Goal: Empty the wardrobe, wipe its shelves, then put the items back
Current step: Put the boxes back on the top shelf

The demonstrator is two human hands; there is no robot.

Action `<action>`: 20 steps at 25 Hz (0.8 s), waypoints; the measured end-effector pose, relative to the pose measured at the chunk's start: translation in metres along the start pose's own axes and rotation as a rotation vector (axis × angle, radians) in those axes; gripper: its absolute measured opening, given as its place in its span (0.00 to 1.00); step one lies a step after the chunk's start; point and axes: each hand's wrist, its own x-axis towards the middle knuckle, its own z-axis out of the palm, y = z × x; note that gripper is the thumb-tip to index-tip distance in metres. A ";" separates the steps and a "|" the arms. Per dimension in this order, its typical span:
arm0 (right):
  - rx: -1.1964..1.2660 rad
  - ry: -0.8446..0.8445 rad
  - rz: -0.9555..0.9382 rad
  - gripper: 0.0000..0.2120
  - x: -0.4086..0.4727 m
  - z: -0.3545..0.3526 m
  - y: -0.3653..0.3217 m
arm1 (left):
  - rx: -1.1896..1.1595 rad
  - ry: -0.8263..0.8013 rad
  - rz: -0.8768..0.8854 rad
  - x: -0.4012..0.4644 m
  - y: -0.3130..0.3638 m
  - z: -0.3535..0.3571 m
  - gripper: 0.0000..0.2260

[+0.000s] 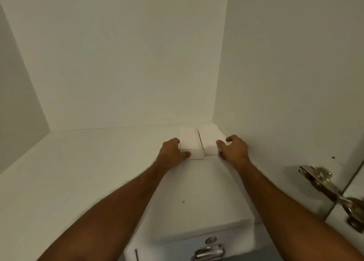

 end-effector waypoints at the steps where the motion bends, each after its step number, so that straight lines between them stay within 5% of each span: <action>1: -0.085 0.032 -0.076 0.20 0.012 0.006 -0.001 | -0.014 0.023 0.001 0.015 0.003 0.007 0.28; 6: -0.339 0.092 -0.333 0.15 0.049 0.040 0.004 | 0.017 0.104 0.065 0.067 0.014 0.032 0.22; 17: -0.575 0.117 -0.370 0.11 0.096 0.067 0.010 | 0.089 0.240 0.086 0.124 0.007 0.071 0.23; 20: -0.567 0.080 -0.346 0.16 0.098 0.067 0.011 | 0.053 0.144 0.079 0.123 0.006 0.060 0.30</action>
